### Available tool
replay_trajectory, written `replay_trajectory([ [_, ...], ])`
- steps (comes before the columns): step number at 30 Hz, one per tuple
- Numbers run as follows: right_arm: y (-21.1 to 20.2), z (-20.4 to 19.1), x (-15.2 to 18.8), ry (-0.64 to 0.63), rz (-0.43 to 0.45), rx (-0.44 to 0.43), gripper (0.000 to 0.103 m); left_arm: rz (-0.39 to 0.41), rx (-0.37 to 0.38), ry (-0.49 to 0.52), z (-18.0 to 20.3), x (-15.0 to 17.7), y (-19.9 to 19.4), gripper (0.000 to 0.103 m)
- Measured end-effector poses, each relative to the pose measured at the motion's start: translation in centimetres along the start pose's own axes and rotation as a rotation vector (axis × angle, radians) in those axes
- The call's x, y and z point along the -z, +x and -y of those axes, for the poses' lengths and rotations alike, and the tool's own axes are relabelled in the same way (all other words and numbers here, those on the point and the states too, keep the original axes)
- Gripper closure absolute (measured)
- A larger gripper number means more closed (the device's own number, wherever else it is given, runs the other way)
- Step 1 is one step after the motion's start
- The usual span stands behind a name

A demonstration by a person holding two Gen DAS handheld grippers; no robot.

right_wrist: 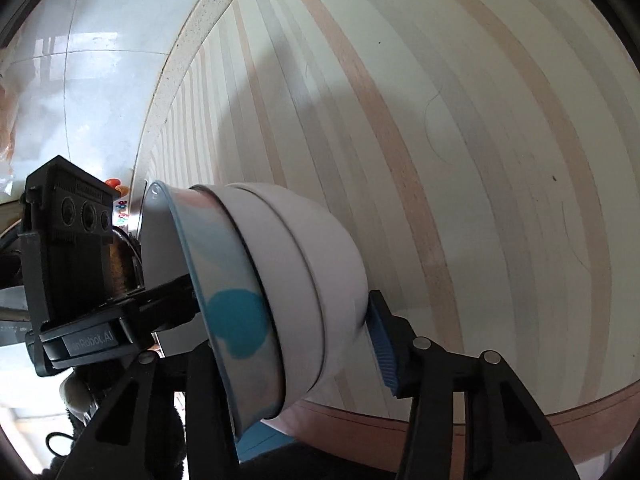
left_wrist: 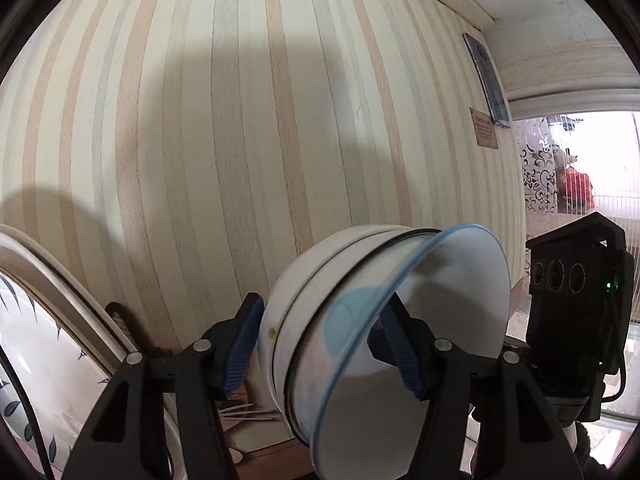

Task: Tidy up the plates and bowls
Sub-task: 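Lift the bowl stack with both tools and carry it over the plate stack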

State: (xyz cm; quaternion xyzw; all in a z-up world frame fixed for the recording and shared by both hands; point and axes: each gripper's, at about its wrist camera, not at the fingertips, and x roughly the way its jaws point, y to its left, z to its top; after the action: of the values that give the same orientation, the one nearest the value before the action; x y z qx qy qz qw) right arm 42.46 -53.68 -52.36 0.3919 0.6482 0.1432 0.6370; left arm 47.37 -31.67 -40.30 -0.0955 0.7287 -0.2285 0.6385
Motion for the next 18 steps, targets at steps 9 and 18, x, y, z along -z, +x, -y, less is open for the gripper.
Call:
replay_trajectory([
  [9, 0.0, -1.3, 0.1, -0.036, 0.026, 0.022, 0.053, 0.019, 0.011, -0.037, -0.3, 0.7, -0.6, 0.046],
  [18, -0.6, -3.0, 0.0, -0.077, 0.012, 0.016, 0.053, 0.056, 0.011, -0.07, -0.1, 1.6, -2.9, 0.046],
])
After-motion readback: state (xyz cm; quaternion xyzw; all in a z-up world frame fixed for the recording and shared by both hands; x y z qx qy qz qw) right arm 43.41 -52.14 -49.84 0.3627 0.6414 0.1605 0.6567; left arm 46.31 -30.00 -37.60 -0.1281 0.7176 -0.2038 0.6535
